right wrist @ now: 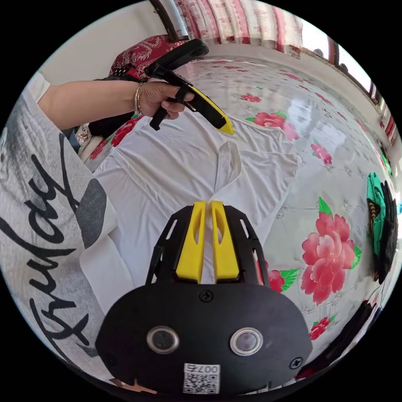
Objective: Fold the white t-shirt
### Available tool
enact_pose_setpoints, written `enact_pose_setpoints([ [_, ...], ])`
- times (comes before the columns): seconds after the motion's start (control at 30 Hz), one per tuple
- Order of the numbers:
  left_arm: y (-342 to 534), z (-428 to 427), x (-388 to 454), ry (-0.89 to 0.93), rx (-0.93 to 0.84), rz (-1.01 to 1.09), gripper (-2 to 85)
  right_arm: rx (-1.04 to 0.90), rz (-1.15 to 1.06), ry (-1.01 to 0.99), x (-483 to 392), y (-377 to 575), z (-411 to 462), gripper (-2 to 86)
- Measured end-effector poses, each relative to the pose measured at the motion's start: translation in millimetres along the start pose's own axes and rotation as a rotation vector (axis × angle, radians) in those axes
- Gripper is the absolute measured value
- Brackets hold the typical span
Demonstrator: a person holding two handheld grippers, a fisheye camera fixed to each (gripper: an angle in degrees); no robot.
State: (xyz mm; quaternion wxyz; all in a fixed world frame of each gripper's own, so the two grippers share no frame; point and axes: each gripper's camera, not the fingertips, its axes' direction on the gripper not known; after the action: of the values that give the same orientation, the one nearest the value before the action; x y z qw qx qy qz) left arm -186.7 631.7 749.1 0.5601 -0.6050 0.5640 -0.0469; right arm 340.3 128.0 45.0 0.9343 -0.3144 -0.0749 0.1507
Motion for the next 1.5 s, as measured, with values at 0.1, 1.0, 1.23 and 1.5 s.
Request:
enact_pose_setpoints([
  [0.1, 15, -2, -4, 0.023, 0.022, -0.062, 7.1, -0.048, -0.025, -0.112, -6, -8, 9, 1.4],
  [1.0, 53, 6, 37, -0.183, 0.006, -0.082, 3.6, -0.075, -0.018, -0.024, -26, -40, 2, 0.0],
  [1.23, 35, 19, 49, -0.098, -0.041, 0.025, 8.6, -0.128, -0.163, 0.096, -51, -58, 9, 0.7],
  [1.5, 64, 3, 47, -0.202, -0.028, 0.058, 0.1, -0.154, -0.197, 0.087, -61, -74, 12, 4.7],
])
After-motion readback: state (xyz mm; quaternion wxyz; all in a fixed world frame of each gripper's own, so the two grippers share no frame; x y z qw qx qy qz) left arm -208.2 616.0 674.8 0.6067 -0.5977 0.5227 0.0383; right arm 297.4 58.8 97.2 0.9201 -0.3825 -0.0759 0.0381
